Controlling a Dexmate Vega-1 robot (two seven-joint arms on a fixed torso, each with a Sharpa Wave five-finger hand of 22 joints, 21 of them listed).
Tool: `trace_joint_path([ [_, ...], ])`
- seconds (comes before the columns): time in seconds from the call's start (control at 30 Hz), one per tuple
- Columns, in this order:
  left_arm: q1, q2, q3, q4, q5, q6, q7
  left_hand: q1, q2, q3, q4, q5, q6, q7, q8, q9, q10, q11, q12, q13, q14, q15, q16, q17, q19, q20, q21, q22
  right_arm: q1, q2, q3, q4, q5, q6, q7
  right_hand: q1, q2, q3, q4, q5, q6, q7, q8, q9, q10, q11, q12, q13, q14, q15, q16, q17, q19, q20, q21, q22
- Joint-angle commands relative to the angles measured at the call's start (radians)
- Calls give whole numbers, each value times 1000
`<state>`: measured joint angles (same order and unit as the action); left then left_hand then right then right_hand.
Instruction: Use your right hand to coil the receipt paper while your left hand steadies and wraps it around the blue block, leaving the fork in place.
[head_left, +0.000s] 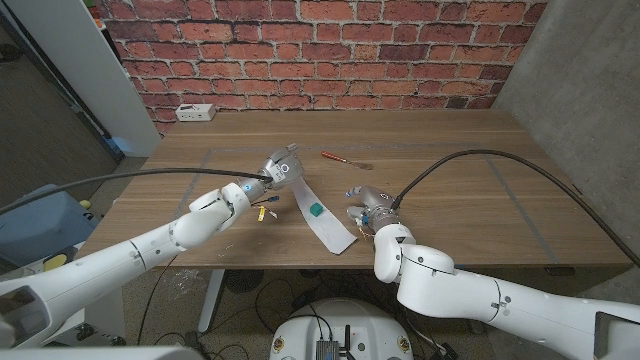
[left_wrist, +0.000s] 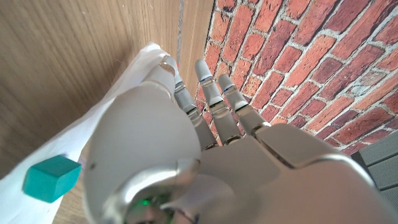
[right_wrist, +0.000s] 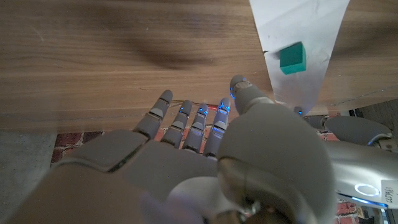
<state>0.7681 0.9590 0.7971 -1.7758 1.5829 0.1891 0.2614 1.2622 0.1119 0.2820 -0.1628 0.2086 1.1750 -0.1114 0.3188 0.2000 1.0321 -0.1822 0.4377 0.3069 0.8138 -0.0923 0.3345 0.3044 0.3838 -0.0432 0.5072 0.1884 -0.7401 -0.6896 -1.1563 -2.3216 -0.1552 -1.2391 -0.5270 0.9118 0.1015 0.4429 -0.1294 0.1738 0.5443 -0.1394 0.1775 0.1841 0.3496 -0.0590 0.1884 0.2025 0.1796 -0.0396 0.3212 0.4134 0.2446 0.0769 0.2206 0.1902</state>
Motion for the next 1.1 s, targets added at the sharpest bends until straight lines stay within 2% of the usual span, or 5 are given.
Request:
trace_joint_path([
  [0.03, 9, -60, 6, 57, 38, 110, -106, 13, -9, 2, -11, 11, 14, 6, 7, 2, 31, -13, 85, 192, 16, -150, 7, 6, 12, -32, 9, 4, -72, -15, 20, -3, -106, 74, -41, -7, 5, -7, -4, 7, 21, 6, 10, 4, 27, -2, 15, 6, 14, -38, 0, 0, 8, 2, 3, -1],
  [0.33, 3, -125, 28, 117, 65, 221, -154, 25, -30, 20, -12, 40, 55, 38, 23, 10, 65, -12, 114, 219, 68, -150, 17, 25, 31, -32, 21, 5, -109, -40, 64, -10, -134, 157, 9, -9, 7, -10, -11, 10, 60, 21, 23, 3, 76, 8, 35, 5, 61, -52, 8, -13, 39, -4, 15, -2],
  [0.6, -7, -215, 53, 186, 115, 361, -195, 34, -57, 51, -12, 99, 77, 70, 48, 35, 91, -16, 156, 269, 117, -149, 14, 44, 44, -26, 34, 6, -141, -78, 133, -38, -121, 276, 103, 27, 2, 4, -41, 15, 182, 37, 46, 0, 229, -13, 82, 7, 237, -112, 59, -20, 176, -30, 63, -1],
  [0.77, -25, -265, 71, 240, 120, 426, -202, 32, -83, 86, -8, 183, 80, 77, 69, 62, 95, -17, 204, 337, 159, -150, 5, 66, 62, -14, 50, 8, -156, -77, 168, -49, -113, 301, 154, 34, -12, 6, -44, 15, 207, 37, 49, 0, 254, -5, 88, 6, 254, -111, 59, -23, 191, -27, 69, -1],
  [1.1, -77, -339, 117, 332, 118, 514, -237, 22, -107, 117, -6, 254, 82, 86, 87, 87, 94, -17, 241, 401, 182, -149, -10, 85, 80, 0, 66, 9, -172, -81, 237, -62, -71, 371, 246, 46, -11, 16, -43, 20, 255, 35, 53, -1, 295, -14, 96, 5, 291, -118, 66, -21, 205, -25, 73, 1],
])
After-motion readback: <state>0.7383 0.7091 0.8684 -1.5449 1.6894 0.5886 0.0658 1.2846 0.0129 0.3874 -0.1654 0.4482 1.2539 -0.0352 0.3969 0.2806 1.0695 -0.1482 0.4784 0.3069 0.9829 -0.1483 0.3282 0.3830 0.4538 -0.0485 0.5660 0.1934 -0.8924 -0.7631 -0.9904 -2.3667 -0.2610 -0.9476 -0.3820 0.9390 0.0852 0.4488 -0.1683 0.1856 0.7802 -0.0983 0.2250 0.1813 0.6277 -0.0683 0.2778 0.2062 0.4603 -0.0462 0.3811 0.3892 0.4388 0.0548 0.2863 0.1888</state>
